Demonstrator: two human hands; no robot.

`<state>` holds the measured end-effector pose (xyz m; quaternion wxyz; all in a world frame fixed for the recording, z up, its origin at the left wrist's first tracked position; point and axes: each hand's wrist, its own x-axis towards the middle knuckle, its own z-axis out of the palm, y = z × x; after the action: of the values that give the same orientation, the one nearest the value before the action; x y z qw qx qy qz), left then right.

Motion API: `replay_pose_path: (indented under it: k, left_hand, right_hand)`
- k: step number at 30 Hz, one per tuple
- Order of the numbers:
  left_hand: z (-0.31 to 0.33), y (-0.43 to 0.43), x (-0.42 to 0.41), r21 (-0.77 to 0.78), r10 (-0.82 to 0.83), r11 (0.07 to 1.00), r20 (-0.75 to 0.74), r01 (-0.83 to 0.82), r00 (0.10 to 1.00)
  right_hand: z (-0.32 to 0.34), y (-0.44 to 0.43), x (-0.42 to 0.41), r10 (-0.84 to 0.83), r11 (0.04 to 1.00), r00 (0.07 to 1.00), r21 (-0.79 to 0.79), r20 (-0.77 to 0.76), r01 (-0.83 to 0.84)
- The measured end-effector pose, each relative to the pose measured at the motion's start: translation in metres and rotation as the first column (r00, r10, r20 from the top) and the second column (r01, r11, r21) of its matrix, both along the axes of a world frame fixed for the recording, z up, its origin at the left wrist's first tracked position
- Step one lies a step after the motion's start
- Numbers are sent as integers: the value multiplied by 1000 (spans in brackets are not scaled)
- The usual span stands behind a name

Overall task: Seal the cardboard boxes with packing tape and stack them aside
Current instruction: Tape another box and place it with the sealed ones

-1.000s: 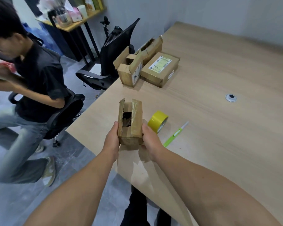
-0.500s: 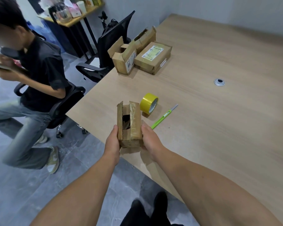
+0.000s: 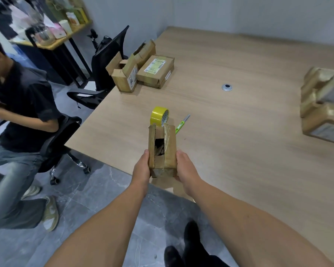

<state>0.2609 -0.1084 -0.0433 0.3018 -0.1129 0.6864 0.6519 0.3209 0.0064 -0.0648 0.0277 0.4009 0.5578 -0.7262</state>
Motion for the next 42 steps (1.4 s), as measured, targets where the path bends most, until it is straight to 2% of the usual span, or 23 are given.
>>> replay_pose_path:
  k: [5, 12, 25, 30, 37, 42]
  left_hand:
    - [3, 37, 9, 23, -162, 987, 1, 162, 987]
    - [-4, 98, 17, 24, -307, 951, -10, 307, 952]
    - [-10, 183, -13, -6, -337, 941, 32, 337, 941]
    - [-19, 197, -29, -47, -435, 898, 60, 438, 898]
    - [-22, 193, -57, -29, -513, 856, 75, 516, 855]
    - [-24, 196, -81, -122, -574, 809, 45, 575, 817]
  right_hand:
    - [6, 26, 29, -138, 989, 990, 59, 14, 137]
    - [4, 76, 51, -273, 961, 962, 47, 32, 271]
    - [2, 161, 24, -239, 971, 970, 16, 42, 239]
    - [-14, 171, 9, -291, 953, 956, -75, 45, 293]
    - [-17, 164, -11, -324, 945, 942, -12, 83, 326]
    - [-9, 161, -15, -346, 938, 933, 55, 96, 343]
